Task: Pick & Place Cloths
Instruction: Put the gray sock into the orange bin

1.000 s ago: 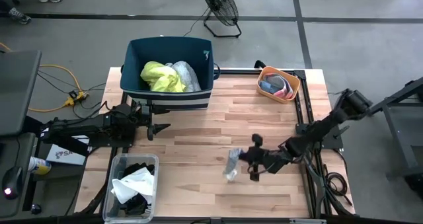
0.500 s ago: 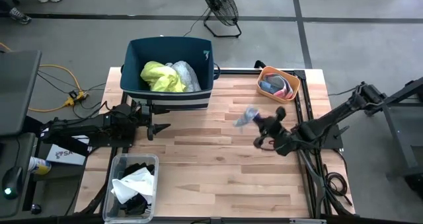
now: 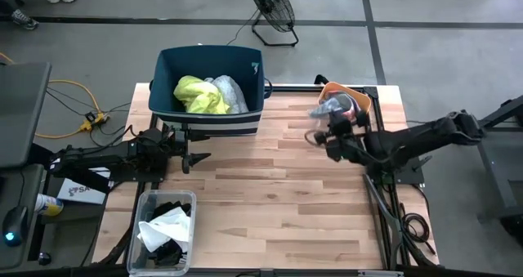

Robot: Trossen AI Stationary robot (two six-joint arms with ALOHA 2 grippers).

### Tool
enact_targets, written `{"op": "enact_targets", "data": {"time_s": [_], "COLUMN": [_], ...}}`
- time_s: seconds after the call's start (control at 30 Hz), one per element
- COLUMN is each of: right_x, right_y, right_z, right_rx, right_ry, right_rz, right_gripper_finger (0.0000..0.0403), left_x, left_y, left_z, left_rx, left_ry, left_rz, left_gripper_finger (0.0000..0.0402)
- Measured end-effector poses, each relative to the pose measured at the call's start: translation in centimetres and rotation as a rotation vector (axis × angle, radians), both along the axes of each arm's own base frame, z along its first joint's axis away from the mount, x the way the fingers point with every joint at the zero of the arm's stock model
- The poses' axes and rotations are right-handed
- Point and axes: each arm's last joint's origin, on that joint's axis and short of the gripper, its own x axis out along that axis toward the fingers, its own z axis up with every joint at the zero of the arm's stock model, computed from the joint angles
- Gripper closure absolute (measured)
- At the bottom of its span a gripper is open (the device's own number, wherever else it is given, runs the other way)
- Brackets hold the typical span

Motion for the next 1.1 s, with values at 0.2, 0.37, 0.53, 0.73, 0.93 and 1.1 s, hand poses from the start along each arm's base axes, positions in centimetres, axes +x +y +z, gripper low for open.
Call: {"op": "enact_targets", "data": {"time_s": [0.2,0.37,0.53,0.73,0.93,1.1], "right_x": [-1.1,-2.6,-3.7,-4.6,-4.6,-3.7], "right_y": [-4.0,-6.7,-8.6,-10.1,-11.3,-12.2], "right_z": [-0.9,-1.6,-2.0,-2.0,-2.7,-4.1], "right_rx": [0.086,0.187,0.277,0.286,0.299,0.325], "right_ry": [0.029,0.031,-0.005,-0.036,-0.025,0.01], "right_rz": [-0.183,-0.335,-0.448,-0.546,-0.608,-0.624], "right_gripper_finger": [0.0399,0.0399,0.0399,0.0399,0.0399,0.0399], "left_x": [0.0,0.0,0.0,0.0,0.0,0.0], "left_y": [0.0,0.0,0.0,0.0,0.0,0.0], "left_z": [0.0,0.0,0.0,0.0,0.0,0.0], "left_rx": [0.0,0.0,0.0,0.0,0.0,0.0], "left_ry": [0.0,0.0,0.0,0.0,0.0,0.0], "left_rz": [0.0,0.0,0.0,0.0,0.0,0.0], "left_gripper_finger": [0.008,0.008,0.008,0.008,0.008,0.008]}}
